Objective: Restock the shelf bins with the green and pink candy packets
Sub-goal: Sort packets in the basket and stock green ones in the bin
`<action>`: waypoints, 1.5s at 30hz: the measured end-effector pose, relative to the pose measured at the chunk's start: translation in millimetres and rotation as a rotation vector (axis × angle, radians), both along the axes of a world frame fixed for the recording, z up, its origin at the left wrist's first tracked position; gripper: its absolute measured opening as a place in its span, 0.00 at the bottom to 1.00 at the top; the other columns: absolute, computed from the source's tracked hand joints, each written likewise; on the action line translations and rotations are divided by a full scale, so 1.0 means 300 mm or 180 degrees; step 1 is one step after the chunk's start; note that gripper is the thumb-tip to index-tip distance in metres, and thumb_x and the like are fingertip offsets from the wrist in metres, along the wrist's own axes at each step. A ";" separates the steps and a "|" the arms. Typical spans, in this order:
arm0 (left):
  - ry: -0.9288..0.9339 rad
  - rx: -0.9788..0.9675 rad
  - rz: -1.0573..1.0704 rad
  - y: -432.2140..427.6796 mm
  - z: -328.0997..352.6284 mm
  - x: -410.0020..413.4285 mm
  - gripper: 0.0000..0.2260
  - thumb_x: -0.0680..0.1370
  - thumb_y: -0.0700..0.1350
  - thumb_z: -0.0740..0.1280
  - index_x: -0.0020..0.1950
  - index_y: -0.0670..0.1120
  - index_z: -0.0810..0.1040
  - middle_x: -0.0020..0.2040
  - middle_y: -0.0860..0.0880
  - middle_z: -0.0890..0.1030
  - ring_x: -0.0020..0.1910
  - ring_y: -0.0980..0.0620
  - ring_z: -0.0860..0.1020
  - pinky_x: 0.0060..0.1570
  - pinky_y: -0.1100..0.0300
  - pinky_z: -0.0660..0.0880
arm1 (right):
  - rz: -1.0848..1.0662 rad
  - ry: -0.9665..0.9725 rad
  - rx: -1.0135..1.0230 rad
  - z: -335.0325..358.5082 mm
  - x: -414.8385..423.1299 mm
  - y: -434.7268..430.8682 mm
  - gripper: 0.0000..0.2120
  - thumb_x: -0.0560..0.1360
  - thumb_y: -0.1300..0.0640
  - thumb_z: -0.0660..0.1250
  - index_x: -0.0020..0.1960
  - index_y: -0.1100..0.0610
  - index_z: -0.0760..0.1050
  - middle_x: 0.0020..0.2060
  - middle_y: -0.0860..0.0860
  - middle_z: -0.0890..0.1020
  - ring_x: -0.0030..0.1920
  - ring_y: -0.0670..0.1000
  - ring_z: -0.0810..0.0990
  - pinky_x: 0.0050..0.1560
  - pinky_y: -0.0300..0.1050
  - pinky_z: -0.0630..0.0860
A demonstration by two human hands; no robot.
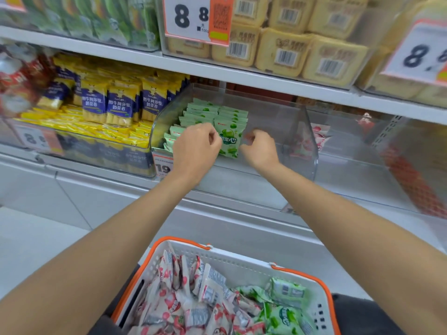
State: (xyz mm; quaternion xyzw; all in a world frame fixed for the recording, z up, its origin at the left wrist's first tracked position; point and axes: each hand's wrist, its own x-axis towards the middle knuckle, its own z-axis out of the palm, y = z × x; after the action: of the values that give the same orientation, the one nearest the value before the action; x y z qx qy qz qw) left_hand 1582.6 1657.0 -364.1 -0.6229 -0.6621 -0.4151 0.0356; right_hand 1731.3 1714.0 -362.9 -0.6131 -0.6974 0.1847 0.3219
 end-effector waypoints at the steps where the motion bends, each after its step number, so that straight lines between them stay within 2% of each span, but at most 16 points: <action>1: -0.0074 -0.0095 -0.0073 -0.023 0.004 0.030 0.10 0.78 0.46 0.61 0.39 0.46 0.78 0.37 0.50 0.80 0.37 0.47 0.76 0.32 0.55 0.71 | 0.0122 -0.0004 0.0349 0.010 0.016 -0.047 0.11 0.72 0.65 0.64 0.53 0.60 0.78 0.47 0.55 0.80 0.48 0.53 0.78 0.48 0.43 0.73; 5: -0.0328 -0.0414 -0.0202 -0.114 0.002 0.115 0.10 0.77 0.47 0.62 0.37 0.49 0.75 0.35 0.51 0.80 0.36 0.46 0.77 0.34 0.55 0.71 | 0.0609 -0.0138 0.1077 -0.004 0.074 -0.211 0.07 0.69 0.66 0.63 0.43 0.58 0.78 0.39 0.50 0.76 0.38 0.49 0.74 0.40 0.43 0.70; 9: -0.0735 -0.0958 -0.0268 -0.215 -0.090 0.176 0.10 0.76 0.45 0.63 0.34 0.48 0.73 0.33 0.50 0.77 0.37 0.45 0.76 0.35 0.56 0.67 | 0.0892 -0.0278 0.0876 -0.125 0.151 -0.371 0.06 0.69 0.65 0.64 0.43 0.57 0.78 0.38 0.47 0.73 0.38 0.50 0.73 0.42 0.46 0.70; 13: -0.0852 -0.1656 -0.0590 -0.320 -0.277 0.187 0.11 0.74 0.46 0.64 0.31 0.48 0.73 0.28 0.52 0.74 0.35 0.46 0.75 0.36 0.56 0.71 | 0.0945 -0.0626 -0.0171 -0.351 0.275 -0.497 0.08 0.70 0.64 0.63 0.44 0.56 0.79 0.39 0.48 0.76 0.42 0.53 0.77 0.45 0.45 0.72; 16: -0.0697 -0.2233 -0.0756 -0.377 -0.408 0.177 0.11 0.73 0.48 0.63 0.34 0.42 0.76 0.33 0.44 0.78 0.33 0.45 0.74 0.38 0.49 0.76 | 0.0928 -0.1083 -0.1372 -0.534 0.385 -0.543 0.11 0.71 0.64 0.62 0.49 0.56 0.80 0.48 0.52 0.82 0.50 0.54 0.80 0.50 0.43 0.75; 19: -0.0656 -0.2538 -0.0742 -0.401 -0.501 0.191 0.11 0.75 0.44 0.64 0.39 0.38 0.79 0.39 0.43 0.81 0.40 0.42 0.79 0.41 0.49 0.76 | 0.1018 -0.1496 -0.2318 -0.669 0.448 -0.586 0.13 0.74 0.65 0.62 0.57 0.63 0.79 0.59 0.55 0.79 0.55 0.56 0.79 0.53 0.45 0.76; 23: -0.0480 -0.2948 -0.0980 -0.419 -0.556 0.227 0.11 0.76 0.43 0.65 0.40 0.39 0.81 0.40 0.43 0.83 0.32 0.50 0.76 0.35 0.57 0.74 | 0.1161 -0.2236 -0.2927 -0.833 0.473 -0.675 0.20 0.76 0.64 0.61 0.68 0.60 0.69 0.64 0.58 0.75 0.60 0.59 0.76 0.58 0.50 0.74; 26: -0.0438 -0.3134 -0.1103 -0.435 -0.575 0.245 0.11 0.75 0.42 0.65 0.38 0.36 0.80 0.37 0.39 0.82 0.27 0.51 0.71 0.32 0.60 0.69 | 0.0949 -0.2320 -0.2663 -0.917 0.517 -0.726 0.23 0.75 0.65 0.62 0.70 0.55 0.66 0.65 0.56 0.74 0.62 0.59 0.74 0.61 0.54 0.74; 28: -0.0463 -0.3225 -0.1143 -0.442 -0.575 0.250 0.10 0.75 0.42 0.65 0.40 0.37 0.81 0.34 0.44 0.81 0.26 0.53 0.70 0.31 0.62 0.68 | 0.0901 -0.2376 -0.2391 -0.937 0.549 -0.742 0.23 0.76 0.65 0.62 0.69 0.55 0.67 0.64 0.56 0.74 0.63 0.58 0.75 0.62 0.52 0.74; 32: -0.0436 -0.3264 -0.1198 -0.452 -0.569 0.259 0.10 0.76 0.41 0.65 0.40 0.37 0.81 0.40 0.45 0.84 0.30 0.54 0.74 0.32 0.63 0.71 | 0.0826 -0.2363 -0.2403 -0.902 0.564 -0.722 0.14 0.77 0.63 0.63 0.62 0.58 0.74 0.60 0.57 0.78 0.60 0.58 0.77 0.60 0.49 0.74; 34: -0.0485 -0.3319 -0.1215 -0.453 -0.565 0.262 0.10 0.77 0.40 0.64 0.39 0.39 0.81 0.41 0.47 0.83 0.38 0.50 0.78 0.38 0.61 0.74 | 0.0866 -0.2211 -0.2459 -0.845 0.540 -0.698 0.14 0.77 0.61 0.64 0.62 0.60 0.75 0.60 0.58 0.78 0.59 0.58 0.77 0.60 0.48 0.74; 36: -0.0547 -0.3468 -0.1267 -0.448 -0.548 0.265 0.05 0.78 0.40 0.65 0.50 0.42 0.81 0.50 0.48 0.81 0.52 0.46 0.79 0.47 0.59 0.73 | 0.1104 -0.2098 -0.2398 -0.757 0.503 -0.669 0.15 0.76 0.64 0.64 0.63 0.60 0.76 0.61 0.57 0.78 0.59 0.57 0.77 0.59 0.48 0.75; 38: -0.0631 -0.3846 -0.1380 -0.444 -0.521 0.265 0.22 0.77 0.42 0.70 0.70 0.44 0.71 0.68 0.44 0.72 0.63 0.45 0.74 0.55 0.58 0.71 | 0.1504 -0.2008 -0.2217 -0.643 0.460 -0.648 0.15 0.74 0.67 0.64 0.60 0.59 0.78 0.59 0.56 0.80 0.56 0.55 0.79 0.62 0.48 0.73; 41: -0.1587 -0.4622 -0.1643 -0.444 -0.463 0.264 0.41 0.73 0.46 0.76 0.79 0.49 0.55 0.75 0.46 0.64 0.71 0.47 0.67 0.63 0.56 0.69 | 0.1978 -0.1785 -0.1657 -0.445 0.413 -0.645 0.16 0.74 0.65 0.65 0.59 0.58 0.81 0.56 0.52 0.83 0.55 0.52 0.80 0.65 0.43 0.69; 43: -0.2215 -0.4891 -0.1771 -0.443 -0.440 0.259 0.39 0.71 0.46 0.77 0.77 0.50 0.60 0.70 0.48 0.73 0.67 0.51 0.72 0.60 0.57 0.75 | 0.2016 -0.1425 -0.1387 -0.350 0.404 -0.655 0.16 0.74 0.64 0.66 0.60 0.56 0.81 0.57 0.51 0.83 0.56 0.49 0.79 0.59 0.39 0.72; 45: -0.2465 -0.4742 -0.1902 -0.446 -0.423 0.266 0.29 0.72 0.43 0.76 0.70 0.48 0.71 0.60 0.50 0.81 0.57 0.55 0.79 0.52 0.61 0.79 | 0.1847 -0.0797 -0.1287 -0.301 0.400 -0.659 0.18 0.73 0.65 0.67 0.61 0.56 0.80 0.59 0.50 0.81 0.59 0.48 0.78 0.62 0.40 0.72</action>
State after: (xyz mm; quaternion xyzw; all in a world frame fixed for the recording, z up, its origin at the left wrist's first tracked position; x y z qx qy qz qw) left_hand 1662.4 1523.1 -490.9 -0.4471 -0.5357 -0.0502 -0.7146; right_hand 1851.3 1516.3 -453.2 -0.4590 -0.8256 0.3258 0.0408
